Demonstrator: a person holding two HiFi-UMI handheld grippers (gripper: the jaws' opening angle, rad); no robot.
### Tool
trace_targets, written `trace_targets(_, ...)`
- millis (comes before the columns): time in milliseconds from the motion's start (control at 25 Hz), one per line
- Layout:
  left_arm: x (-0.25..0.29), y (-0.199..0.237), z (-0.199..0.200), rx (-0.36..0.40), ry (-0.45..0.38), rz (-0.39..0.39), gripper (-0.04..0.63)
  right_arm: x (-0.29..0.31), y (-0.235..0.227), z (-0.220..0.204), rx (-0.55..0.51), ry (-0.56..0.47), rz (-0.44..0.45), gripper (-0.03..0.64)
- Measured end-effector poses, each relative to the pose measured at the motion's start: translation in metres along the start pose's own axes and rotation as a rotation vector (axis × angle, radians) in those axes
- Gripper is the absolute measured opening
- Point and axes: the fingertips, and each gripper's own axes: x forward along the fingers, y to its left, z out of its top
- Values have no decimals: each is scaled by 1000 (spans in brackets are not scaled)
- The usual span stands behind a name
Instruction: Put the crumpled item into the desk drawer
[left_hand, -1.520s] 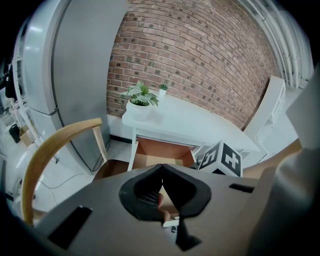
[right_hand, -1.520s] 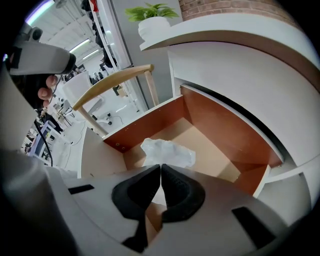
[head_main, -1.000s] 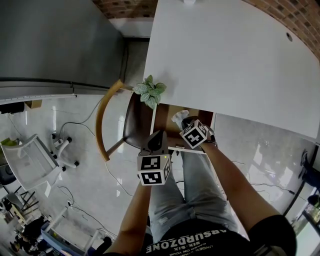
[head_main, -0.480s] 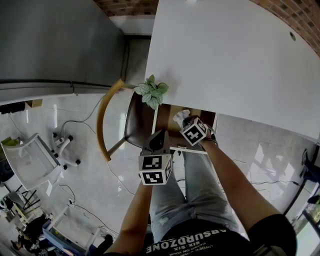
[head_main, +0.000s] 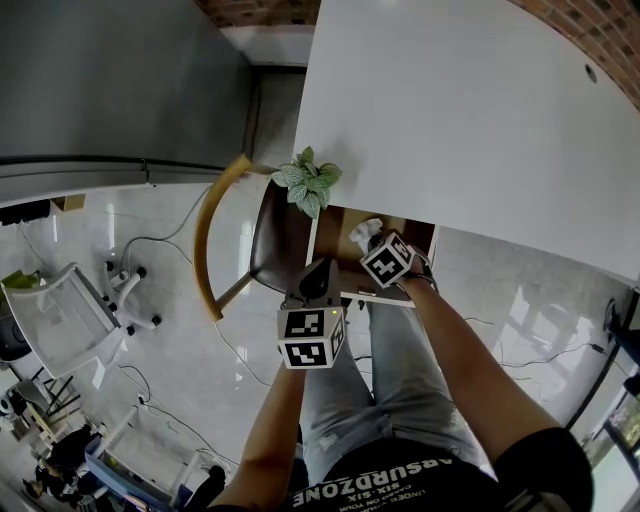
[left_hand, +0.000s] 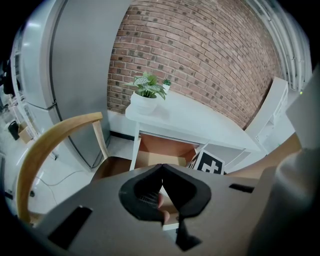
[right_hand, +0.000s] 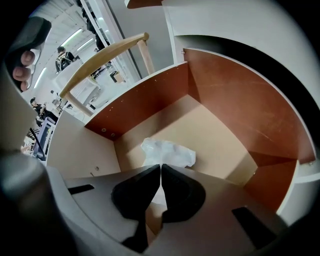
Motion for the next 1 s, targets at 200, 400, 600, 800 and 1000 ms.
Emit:
trace_targets(200, 2, 2, -1, -6, -1, 0, 5, 7, 0, -4, -13, 16, -3, 2)
trace_targets(400, 3, 3, -2, -6, -1, -4, 5, 11, 1, -7, -5, 28, -5, 3)
trace_targets(600, 6, 2, -1, -4, 2, -9, 5, 15, -1, -9, -3, 47, -8, 6)
trace_targets(800, 8, 3, -1, 1, 5, -13, 5, 18, 0, -12, 22, 51, 2, 25)
trace_targets(1000, 10, 2, -2, 7, 11, -17, 5, 18, 2, -12, 50, 36, 22, 57)
